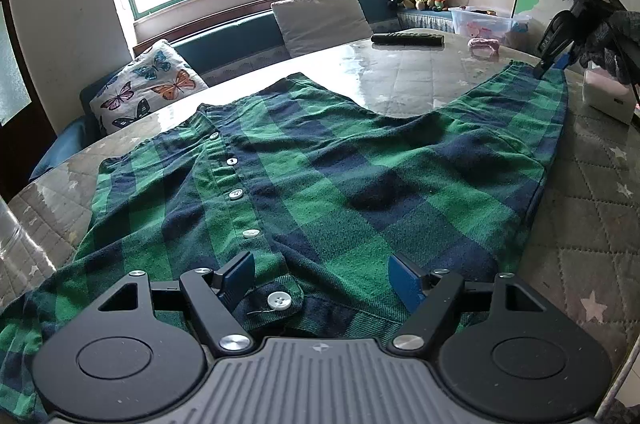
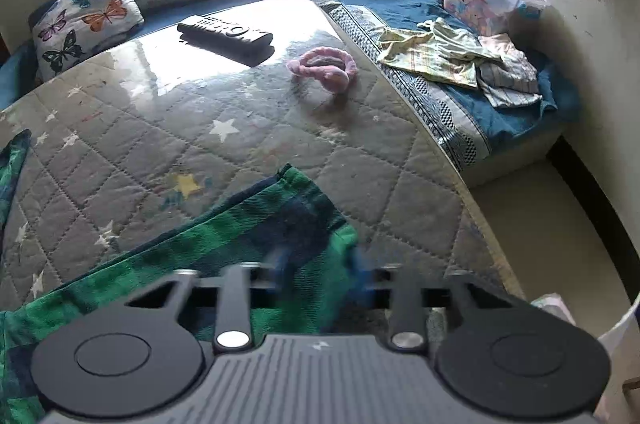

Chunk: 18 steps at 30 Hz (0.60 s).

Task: Fold clothes
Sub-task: 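Grasp the shirt hem edge with the right gripper and lift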

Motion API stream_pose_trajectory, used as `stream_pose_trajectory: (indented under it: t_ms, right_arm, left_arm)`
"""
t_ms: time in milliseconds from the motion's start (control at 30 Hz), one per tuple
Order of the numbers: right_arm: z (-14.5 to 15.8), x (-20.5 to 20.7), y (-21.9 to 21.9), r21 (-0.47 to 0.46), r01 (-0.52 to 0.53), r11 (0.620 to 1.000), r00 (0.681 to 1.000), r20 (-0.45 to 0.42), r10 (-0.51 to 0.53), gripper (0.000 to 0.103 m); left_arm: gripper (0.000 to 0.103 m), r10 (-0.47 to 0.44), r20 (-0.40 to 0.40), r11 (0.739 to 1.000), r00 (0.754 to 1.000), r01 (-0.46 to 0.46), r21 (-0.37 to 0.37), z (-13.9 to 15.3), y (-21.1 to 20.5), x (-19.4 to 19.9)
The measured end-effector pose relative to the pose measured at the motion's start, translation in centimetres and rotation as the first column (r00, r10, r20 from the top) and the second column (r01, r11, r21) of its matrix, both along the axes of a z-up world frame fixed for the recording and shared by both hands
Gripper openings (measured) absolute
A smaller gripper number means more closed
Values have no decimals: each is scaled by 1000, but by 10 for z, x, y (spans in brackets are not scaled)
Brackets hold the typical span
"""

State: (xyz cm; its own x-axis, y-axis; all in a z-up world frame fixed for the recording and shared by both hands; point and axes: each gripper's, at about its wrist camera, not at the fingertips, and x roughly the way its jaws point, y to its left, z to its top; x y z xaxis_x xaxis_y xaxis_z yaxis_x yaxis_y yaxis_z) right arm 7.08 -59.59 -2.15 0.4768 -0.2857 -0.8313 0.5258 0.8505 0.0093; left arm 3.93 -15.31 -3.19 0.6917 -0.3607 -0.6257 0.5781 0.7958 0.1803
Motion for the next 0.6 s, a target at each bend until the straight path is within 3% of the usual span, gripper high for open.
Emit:
stream_pose_trajectory:
  t_ms: [200, 367, 600]
  right_arm:
    - [21, -10, 22, -11, -54, 998, 995, 81, 55, 7]
    - [56, -19, 60, -20, -165, 986, 967, 193, 166, 6]
    - [118, -22, 135, -25, -374, 927, 855, 377, 355, 6]
  left_arm:
    - [77, 5, 7, 1000, 1000, -5, -3, 1, 2, -1]
    - [77, 19, 12, 1000, 1000, -19, -10, 4, 5, 0]
    - [81, 64, 37, 997, 997, -63, -41, 12, 21, 2]
